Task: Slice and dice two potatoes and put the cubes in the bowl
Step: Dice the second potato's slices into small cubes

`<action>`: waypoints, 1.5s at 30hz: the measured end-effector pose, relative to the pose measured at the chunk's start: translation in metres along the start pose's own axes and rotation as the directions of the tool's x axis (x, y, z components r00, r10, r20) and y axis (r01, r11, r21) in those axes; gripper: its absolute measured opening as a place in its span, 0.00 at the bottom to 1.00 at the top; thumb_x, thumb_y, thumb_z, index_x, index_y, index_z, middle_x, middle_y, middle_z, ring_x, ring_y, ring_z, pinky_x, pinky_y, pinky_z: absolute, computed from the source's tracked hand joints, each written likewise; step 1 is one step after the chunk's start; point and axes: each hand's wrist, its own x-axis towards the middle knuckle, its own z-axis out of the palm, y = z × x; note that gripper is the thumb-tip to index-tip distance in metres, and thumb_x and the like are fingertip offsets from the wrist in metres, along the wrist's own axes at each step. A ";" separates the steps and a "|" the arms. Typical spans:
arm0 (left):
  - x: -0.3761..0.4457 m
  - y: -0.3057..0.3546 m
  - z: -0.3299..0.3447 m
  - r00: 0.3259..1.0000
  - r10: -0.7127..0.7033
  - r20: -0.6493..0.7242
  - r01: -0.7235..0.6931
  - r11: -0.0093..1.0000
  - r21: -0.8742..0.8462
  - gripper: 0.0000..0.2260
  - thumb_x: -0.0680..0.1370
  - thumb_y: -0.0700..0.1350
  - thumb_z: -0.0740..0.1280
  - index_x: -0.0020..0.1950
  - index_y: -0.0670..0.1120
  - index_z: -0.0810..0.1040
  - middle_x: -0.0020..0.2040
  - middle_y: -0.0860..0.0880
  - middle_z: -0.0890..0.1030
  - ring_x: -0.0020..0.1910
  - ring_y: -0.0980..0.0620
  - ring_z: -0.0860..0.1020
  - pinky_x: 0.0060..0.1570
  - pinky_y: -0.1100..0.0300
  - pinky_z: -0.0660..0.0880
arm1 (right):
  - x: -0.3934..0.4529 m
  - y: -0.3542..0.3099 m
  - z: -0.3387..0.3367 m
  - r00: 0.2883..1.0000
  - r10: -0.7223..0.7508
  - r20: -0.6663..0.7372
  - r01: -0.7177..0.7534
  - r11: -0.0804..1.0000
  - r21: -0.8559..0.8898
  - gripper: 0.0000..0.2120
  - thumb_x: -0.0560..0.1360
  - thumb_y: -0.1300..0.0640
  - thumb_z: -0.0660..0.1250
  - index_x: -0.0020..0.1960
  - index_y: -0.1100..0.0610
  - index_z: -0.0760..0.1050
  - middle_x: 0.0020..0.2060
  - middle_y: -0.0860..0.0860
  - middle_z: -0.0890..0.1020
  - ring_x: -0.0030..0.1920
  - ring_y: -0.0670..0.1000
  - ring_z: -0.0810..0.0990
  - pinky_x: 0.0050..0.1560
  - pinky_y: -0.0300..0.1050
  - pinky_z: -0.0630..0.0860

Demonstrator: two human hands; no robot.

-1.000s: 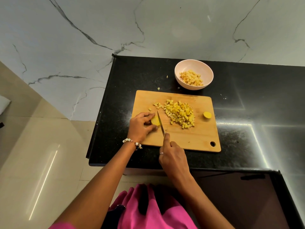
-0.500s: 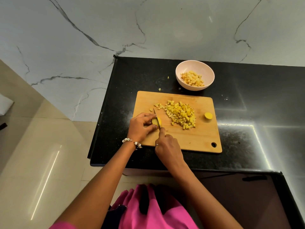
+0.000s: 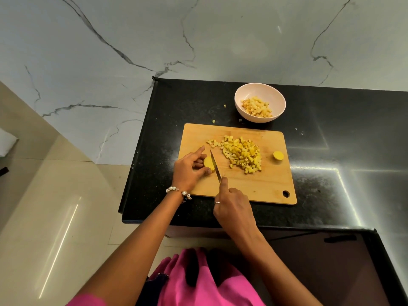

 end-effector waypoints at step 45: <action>-0.004 0.003 0.002 0.995 -0.057 -0.080 0.057 0.998 0.001 0.36 0.68 0.38 0.76 0.73 0.46 0.64 0.50 0.49 0.83 0.44 0.60 0.80 0.51 0.67 0.76 | -0.001 -0.001 0.016 0.998 -0.062 -0.030 0.063 0.998 0.028 0.26 0.78 0.61 0.55 0.74 0.67 0.56 0.43 0.63 0.79 0.39 0.63 0.77 0.35 0.48 0.62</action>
